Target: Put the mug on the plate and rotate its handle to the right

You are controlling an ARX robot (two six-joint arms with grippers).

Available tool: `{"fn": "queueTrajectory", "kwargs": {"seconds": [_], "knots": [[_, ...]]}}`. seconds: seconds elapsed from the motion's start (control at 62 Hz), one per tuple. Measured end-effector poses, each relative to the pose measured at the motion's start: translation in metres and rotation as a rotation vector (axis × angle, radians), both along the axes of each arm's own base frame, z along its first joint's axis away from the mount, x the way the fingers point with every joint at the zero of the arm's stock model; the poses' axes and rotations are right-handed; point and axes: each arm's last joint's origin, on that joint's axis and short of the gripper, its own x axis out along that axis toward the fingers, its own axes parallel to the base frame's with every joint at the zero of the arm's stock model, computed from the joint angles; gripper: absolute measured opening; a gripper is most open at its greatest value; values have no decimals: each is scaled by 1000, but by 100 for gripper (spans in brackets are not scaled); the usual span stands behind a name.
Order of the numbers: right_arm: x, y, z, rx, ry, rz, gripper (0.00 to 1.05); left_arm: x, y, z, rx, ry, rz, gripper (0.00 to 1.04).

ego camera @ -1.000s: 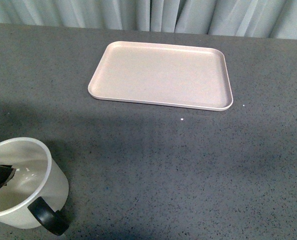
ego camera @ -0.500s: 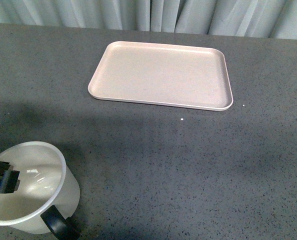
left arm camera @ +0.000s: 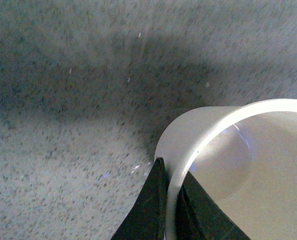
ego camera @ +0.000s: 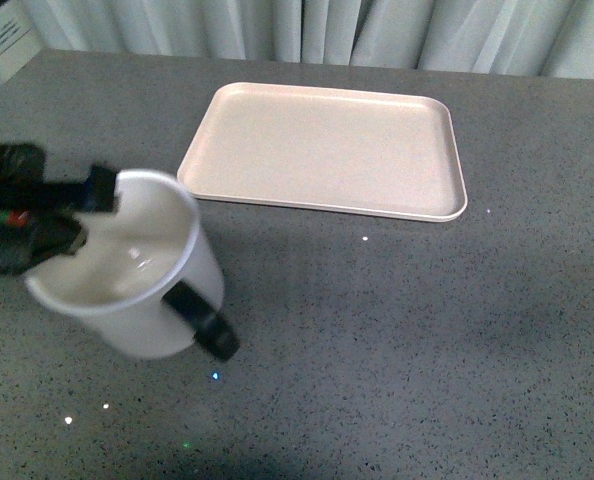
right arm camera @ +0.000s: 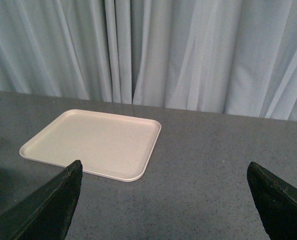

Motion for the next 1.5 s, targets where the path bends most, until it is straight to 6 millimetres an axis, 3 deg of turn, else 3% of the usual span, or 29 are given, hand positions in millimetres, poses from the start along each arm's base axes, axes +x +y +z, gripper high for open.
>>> {"fn": "queueTrajectory", "kwargs": {"seconds": [0.161, 0.29, 0.387, 0.532, 0.984, 1.5], "knots": [[0, 0, 0, 0, 0, 0, 95, 35, -32, 18, -21, -37, -41, 2], [0, 0, 0, 0, 0, 0, 95, 83, -74, 32, -37, -68, -95, 2], [0, 0, 0, 0, 0, 0, 96, 110, -94, 30, -21, -62, -104, 2], [0, 0, 0, 0, 0, 0, 95, 131, -109, 21, -1, -49, -104, 2], [0, 0, 0, 0, 0, 0, 96, 169, -135, 7, 59, -61, -94, 2], [0, 0, 0, 0, 0, 0, 96, 175, -137, -11, 113, -33, -114, 2]]}}
